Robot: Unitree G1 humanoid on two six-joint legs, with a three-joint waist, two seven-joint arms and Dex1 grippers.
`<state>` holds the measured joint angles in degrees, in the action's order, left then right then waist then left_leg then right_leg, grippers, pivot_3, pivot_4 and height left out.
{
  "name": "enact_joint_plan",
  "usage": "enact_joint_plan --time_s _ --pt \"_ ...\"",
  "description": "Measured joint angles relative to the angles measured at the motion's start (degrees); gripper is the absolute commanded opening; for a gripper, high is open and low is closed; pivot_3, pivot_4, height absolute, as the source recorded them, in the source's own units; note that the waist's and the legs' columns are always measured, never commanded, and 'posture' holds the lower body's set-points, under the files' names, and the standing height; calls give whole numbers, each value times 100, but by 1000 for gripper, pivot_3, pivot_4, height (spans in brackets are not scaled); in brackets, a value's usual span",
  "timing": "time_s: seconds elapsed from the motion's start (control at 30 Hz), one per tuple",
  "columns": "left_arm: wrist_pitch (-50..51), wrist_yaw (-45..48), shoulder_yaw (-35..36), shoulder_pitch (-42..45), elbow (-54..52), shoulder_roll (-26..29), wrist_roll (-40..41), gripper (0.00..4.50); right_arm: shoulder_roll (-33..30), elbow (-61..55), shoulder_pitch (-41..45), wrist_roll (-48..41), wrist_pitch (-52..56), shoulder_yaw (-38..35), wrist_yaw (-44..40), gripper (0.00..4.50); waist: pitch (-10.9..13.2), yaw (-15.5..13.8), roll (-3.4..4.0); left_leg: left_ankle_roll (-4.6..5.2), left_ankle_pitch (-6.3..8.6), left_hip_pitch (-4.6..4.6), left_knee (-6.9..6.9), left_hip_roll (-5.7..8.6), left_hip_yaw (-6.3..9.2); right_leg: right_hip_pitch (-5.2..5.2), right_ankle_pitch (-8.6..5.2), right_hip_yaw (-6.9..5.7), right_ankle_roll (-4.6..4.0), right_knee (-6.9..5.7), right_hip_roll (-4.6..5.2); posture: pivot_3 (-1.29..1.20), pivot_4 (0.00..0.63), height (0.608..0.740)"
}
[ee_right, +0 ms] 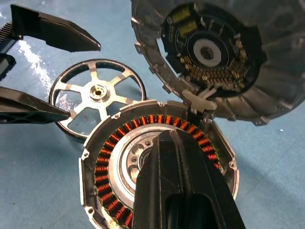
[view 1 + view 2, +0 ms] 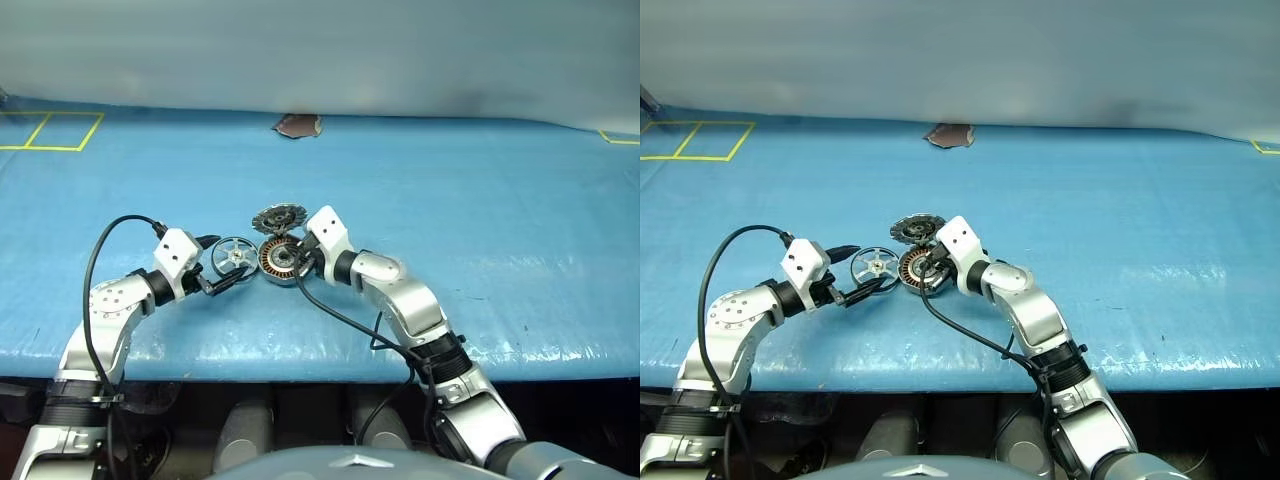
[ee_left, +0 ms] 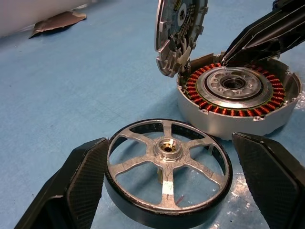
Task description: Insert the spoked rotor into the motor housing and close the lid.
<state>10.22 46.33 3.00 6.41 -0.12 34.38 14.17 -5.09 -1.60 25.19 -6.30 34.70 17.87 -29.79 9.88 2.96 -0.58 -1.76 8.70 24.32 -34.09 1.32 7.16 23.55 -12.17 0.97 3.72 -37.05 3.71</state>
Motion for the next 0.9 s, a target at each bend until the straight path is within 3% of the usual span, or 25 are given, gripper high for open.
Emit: enact_joint_plan --time_s 0.9 --pt "148 5 311 53 2 231 43 4500 19 272 -148 8 4 117 70 17 0 10 0 -1 -1 0 0 -2 1 0 -1 0 -1 0 -2 0 150 740"
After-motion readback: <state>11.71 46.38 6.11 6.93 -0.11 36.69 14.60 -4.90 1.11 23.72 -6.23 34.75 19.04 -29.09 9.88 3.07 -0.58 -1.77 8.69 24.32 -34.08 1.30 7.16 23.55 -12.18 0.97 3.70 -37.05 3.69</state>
